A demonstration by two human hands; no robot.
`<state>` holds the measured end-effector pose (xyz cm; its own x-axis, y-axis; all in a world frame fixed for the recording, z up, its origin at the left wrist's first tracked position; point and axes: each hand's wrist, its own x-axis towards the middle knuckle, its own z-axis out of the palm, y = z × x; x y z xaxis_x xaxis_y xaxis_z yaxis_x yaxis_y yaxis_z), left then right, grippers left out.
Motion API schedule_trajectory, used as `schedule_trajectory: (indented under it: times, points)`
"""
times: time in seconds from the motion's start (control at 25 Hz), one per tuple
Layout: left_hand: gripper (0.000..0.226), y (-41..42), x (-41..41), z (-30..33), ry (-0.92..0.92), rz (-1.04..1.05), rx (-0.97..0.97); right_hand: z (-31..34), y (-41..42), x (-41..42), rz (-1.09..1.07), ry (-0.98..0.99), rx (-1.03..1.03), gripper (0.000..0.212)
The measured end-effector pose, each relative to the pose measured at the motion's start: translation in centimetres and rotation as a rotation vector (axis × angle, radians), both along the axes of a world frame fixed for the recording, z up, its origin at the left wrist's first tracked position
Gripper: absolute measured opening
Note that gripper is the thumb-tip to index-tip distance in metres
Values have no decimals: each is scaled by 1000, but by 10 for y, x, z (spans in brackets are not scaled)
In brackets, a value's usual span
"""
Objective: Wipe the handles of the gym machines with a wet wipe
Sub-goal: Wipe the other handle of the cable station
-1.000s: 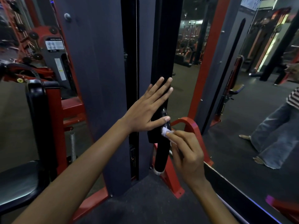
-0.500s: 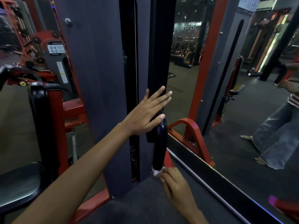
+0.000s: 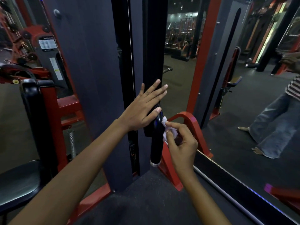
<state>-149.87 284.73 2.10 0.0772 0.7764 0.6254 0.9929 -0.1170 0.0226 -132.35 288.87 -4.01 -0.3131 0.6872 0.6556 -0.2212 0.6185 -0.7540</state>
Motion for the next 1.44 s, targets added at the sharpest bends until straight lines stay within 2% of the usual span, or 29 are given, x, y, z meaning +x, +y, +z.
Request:
schedule_trajectory:
  times: [0.12, 0.32, 0.6, 0.72, 0.8, 0.88, 1.04, 1.32, 1.44]
  points:
    - [57, 0, 2, -1, 4, 2, 22, -12, -1, -2, -3, -3, -56, 20]
    - [57, 0, 1, -3, 0, 3, 40, -50, -7, 5, -5, -127, -111, 24]
    - [56, 0, 0, -6, -26, -6, 56, -86, 0, 5, 29, -513, -255, 22]
    - [56, 1, 2, -4, -8, -5, 44, -49, 11, 4, 28, -379, -298, 16]
    - [57, 1, 2, -3, -3, 4, 42, -10, 15, 2, 85, -223, -245, 17]
    - [57, 0, 1, -3, -2, 10, 44, 15, 10, -1, 87, -177, -159, 21]
    - [57, -1, 2, -4, -3, 6, 41, -5, 1, -2, 53, -259, -154, 22]
    - [57, -2, -1, -4, 8, 10, 40, -89, 3, -2, 80, -620, -244, 23]
    - [58, -3, -6, 2, 129, 18, 18, -75, 4, 10, 56, -530, -360, 22]
